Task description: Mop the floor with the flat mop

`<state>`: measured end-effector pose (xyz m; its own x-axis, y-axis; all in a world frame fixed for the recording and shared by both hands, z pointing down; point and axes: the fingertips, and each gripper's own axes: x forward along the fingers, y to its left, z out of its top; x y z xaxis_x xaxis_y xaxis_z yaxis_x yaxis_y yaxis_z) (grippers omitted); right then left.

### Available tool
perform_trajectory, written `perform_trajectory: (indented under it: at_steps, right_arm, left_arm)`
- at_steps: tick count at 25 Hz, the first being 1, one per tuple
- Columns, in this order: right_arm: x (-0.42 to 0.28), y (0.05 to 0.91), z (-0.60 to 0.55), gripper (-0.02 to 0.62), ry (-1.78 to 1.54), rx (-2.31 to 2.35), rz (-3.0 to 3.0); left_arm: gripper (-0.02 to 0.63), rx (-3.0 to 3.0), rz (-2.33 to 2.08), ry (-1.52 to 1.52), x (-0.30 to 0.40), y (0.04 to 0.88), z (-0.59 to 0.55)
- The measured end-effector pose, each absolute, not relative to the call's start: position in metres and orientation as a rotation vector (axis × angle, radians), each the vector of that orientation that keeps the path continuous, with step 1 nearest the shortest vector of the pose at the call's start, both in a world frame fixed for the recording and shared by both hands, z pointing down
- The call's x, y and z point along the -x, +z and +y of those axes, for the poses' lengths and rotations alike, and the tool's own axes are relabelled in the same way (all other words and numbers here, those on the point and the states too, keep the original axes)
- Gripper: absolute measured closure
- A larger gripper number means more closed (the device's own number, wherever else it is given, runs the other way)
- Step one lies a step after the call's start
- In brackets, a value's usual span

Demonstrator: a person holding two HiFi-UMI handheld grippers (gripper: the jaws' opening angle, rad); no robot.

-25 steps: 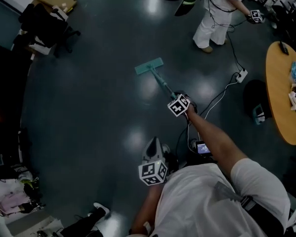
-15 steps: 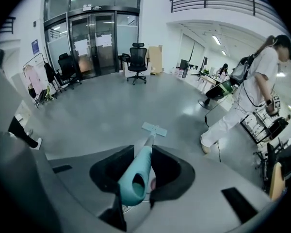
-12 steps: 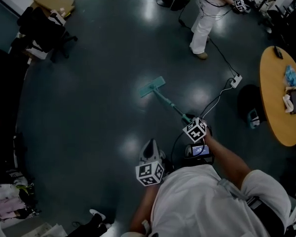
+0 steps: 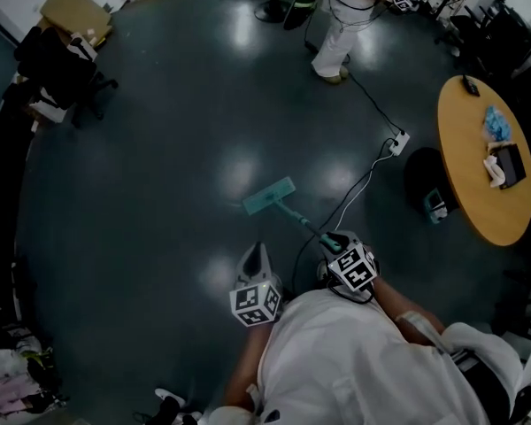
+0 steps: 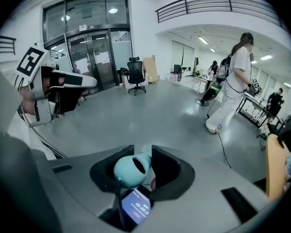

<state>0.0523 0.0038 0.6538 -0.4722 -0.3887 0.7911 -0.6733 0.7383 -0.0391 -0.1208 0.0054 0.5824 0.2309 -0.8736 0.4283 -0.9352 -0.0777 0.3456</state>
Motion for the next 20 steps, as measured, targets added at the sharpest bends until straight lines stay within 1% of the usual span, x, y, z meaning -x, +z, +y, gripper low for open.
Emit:
perform_trajectory:
  at_steps: [7, 16, 20]
  right_arm:
    - [-0.042, 0.643, -0.01, 0.477, 0.46, -0.847, -2.184]
    - [-0.028, 0.65, 0.005, 0.477, 0.384, -0.783, -2.205]
    - [-0.032, 0.648, 0.005, 0.477, 0.407, -0.797, -2.194]
  left_arm:
    - [0.604, -1.968, -1.669, 0.129, 0.119, 0.579, 0.007]
    - [0.605, -1.971, -1.673, 0.117, 0.124, 0.577, 0.011]
    - [0.604, -1.972, -1.674, 0.114, 0.124, 0.576, 0.012]
